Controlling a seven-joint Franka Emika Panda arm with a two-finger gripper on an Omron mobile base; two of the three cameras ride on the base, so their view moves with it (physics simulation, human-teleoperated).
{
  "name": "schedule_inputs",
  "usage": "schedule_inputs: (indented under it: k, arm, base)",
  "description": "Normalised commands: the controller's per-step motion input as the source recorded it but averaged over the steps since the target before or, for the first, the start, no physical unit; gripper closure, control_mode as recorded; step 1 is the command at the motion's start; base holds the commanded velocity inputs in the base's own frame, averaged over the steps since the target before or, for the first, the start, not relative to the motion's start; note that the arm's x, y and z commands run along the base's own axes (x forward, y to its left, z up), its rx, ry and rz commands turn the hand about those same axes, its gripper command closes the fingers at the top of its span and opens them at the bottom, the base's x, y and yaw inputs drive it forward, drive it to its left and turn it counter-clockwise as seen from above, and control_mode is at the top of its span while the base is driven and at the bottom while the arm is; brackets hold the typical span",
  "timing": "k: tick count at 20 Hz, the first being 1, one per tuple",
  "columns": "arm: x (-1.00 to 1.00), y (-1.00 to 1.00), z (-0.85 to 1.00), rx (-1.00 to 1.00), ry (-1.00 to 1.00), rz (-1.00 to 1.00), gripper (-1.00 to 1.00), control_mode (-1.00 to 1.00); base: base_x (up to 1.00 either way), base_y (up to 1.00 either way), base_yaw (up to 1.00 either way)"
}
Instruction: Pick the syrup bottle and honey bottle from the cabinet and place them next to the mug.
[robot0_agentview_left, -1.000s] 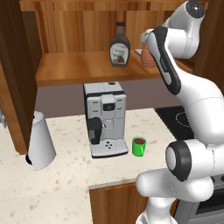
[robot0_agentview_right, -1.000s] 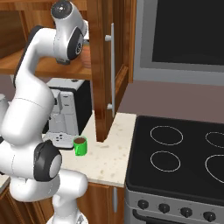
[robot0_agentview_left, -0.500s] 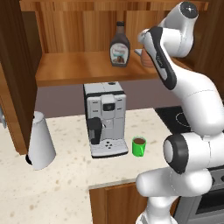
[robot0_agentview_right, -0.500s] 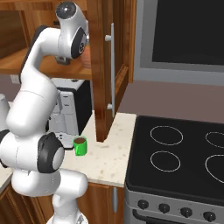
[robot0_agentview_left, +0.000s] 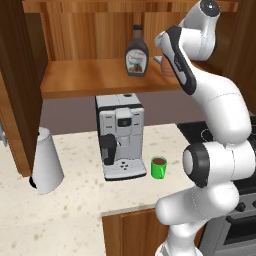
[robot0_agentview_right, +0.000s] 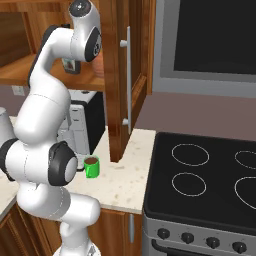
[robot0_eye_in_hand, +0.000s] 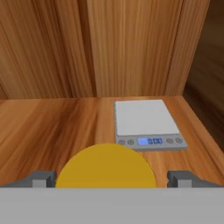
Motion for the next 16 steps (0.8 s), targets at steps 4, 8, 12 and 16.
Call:
schedule_inputs:
  k: [4, 8, 12, 16]
  arm:
    - [0.0, 0.0, -0.01, 0.0, 0.0, 0.0, -1.0, -1.0]
    - [0.0, 0.0, -0.03, 0.01, 0.0, 0.0, -1.0, -1.0]
    - [0.0, 0.0, -0.24, 0.02, 0.0, 0.0, -1.0, -1.0]
    - [0.0, 0.0, -0.24, 0.01, 0.0, 0.0, -1.0, -1.0]
  base:
    - [0.0, 0.0, 0.0]
    - [0.0, 0.0, 0.0]
    - [0.0, 0.0, 0.0]
    - [0.0, 0.0, 0.0]
